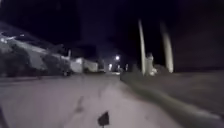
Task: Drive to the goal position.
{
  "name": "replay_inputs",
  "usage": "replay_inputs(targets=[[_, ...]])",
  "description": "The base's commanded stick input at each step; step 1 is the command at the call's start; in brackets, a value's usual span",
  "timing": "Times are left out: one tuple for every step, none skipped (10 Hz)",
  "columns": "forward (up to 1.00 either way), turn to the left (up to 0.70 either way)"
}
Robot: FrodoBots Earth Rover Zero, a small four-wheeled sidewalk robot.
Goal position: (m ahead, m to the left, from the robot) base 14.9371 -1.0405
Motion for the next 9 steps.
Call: replay_inputs(targets=[[0.70,0.00],[0.70,0.00],[0.70,0.00],[0.70,0.00],[0.70,0.00],[0.70,0.00],[0.70,-0.19],[0.70,-0.35],[0.70,-0.35]])
